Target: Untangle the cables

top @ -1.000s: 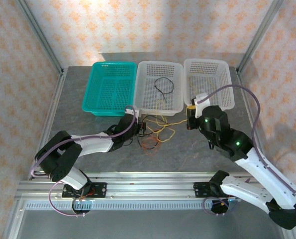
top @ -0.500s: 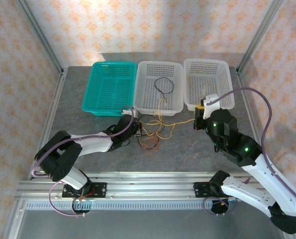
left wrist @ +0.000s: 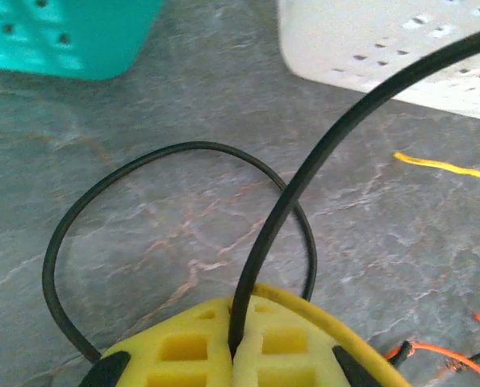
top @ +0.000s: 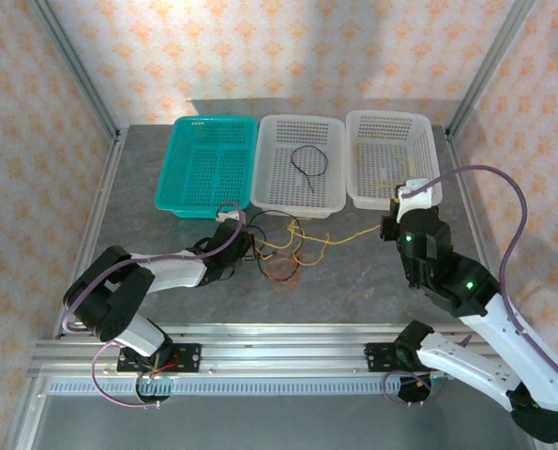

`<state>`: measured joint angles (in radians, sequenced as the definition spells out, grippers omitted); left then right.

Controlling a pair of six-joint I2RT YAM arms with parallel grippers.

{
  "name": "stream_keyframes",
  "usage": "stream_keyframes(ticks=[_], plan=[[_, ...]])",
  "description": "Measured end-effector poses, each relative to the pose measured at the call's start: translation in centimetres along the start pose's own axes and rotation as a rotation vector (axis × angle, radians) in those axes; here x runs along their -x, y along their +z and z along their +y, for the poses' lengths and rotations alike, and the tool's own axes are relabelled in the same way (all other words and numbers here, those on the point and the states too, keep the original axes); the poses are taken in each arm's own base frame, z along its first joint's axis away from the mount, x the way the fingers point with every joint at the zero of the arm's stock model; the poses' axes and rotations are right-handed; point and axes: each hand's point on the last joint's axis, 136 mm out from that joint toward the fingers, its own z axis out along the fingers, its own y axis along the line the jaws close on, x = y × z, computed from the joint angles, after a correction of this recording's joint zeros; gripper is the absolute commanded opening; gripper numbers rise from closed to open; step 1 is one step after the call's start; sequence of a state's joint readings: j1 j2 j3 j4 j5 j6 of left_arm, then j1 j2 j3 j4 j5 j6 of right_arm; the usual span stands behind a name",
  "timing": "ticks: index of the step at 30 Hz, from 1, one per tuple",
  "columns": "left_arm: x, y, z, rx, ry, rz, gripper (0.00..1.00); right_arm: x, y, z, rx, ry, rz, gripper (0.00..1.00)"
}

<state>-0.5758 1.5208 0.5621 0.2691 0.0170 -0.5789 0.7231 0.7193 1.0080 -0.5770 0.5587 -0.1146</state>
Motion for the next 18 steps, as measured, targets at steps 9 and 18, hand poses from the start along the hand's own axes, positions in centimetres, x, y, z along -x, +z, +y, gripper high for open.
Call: stream_keyframes(ticks=[9,18], plan=[[-0.2,-0.5,1.0,0.019,-0.026,0.001,0.0,-0.6,0.5,-1.9,-0.143,-0.052,0.013,0.0],[-0.4,-0.5,1.8,0.037,-0.036,0.008,0.0,0.1,-0.9,-5.1,-0.287,-0.08,-0.025,0.0]])
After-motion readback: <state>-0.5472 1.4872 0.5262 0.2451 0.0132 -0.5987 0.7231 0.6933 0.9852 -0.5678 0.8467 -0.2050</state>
